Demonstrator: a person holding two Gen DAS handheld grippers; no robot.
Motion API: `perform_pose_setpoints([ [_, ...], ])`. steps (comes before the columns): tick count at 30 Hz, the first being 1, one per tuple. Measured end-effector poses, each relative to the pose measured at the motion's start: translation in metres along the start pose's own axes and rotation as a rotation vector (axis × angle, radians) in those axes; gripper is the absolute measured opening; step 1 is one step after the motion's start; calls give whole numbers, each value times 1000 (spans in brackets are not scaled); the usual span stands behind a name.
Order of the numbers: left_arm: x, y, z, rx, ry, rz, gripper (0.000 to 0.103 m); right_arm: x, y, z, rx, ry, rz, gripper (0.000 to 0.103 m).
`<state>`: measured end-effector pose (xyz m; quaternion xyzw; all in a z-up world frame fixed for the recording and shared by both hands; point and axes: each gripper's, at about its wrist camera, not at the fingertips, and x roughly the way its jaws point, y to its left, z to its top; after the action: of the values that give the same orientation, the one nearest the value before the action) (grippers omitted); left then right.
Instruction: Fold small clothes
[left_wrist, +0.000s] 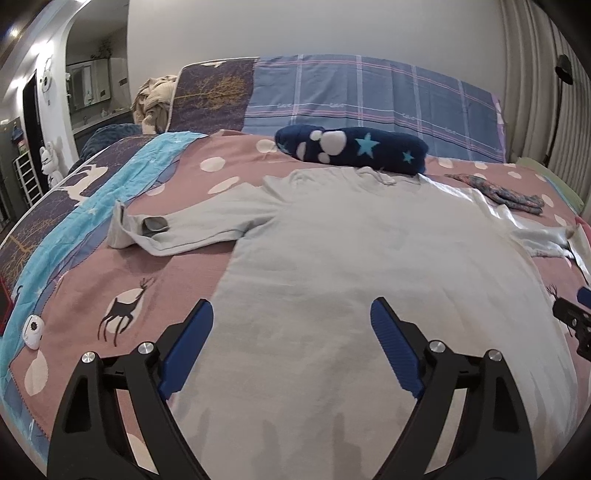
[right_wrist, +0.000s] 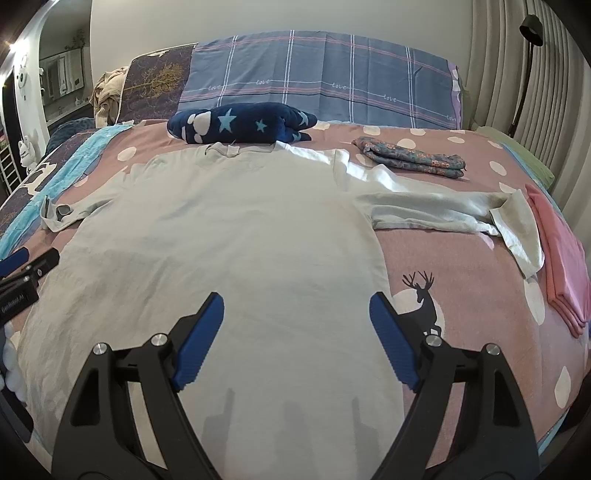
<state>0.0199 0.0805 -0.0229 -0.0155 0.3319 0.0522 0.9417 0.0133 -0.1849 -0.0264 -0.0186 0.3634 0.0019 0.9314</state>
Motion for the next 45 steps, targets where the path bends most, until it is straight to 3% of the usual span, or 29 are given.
perform_pose_setpoints([
  [8, 4, 18, 3, -46, -7, 9, 88, 5, -1, -1, 3, 13, 24, 80],
  [11, 7, 34, 7, -84, -16, 8, 88, 8, -7, -2, 14, 27, 57, 64],
  [13, 12, 50, 14, -98, -19, 63, 88, 13, -13, -4, 20, 52, 80, 54],
  [17, 37, 109, 34, -189, 9, 199, 87, 18, -22, -7, 35, 71, 55, 53],
  [20, 65, 159, 53, -299, 61, 260, 77, 20, -29, -8, 52, 74, 39, 54],
  [26, 123, 222, 82, -456, 171, 311, 71, 25, -37, -10, 78, 84, 19, 56],
  [28, 143, 236, 87, -477, 204, 337, 65, 28, -39, -10, 83, 90, 18, 58],
  [29, 154, 244, 89, -494, 224, 345, 57, 30, -39, -9, 84, 93, 17, 58],
  [30, 160, 249, 89, -512, 229, 331, 34, 31, -39, -9, 85, 96, 16, 58],
  [32, 172, 263, 85, -599, 240, 259, 4, 34, -40, -7, 86, 100, 15, 58],
  [34, 172, 267, 87, -633, 223, 236, 1, 35, -40, -6, 85, 97, 17, 58],
  [37, 153, 244, 106, -572, 131, 154, 1, 38, -39, -3, 75, 92, 20, 59],
  [42, 98, 148, 158, -355, -44, -144, 1, 45, -37, -1, 84, 105, 39, 60],
  [45, 72, 94, 175, -268, -97, -306, 1, 42, -33, -1, 76, 96, 54, 60],
])
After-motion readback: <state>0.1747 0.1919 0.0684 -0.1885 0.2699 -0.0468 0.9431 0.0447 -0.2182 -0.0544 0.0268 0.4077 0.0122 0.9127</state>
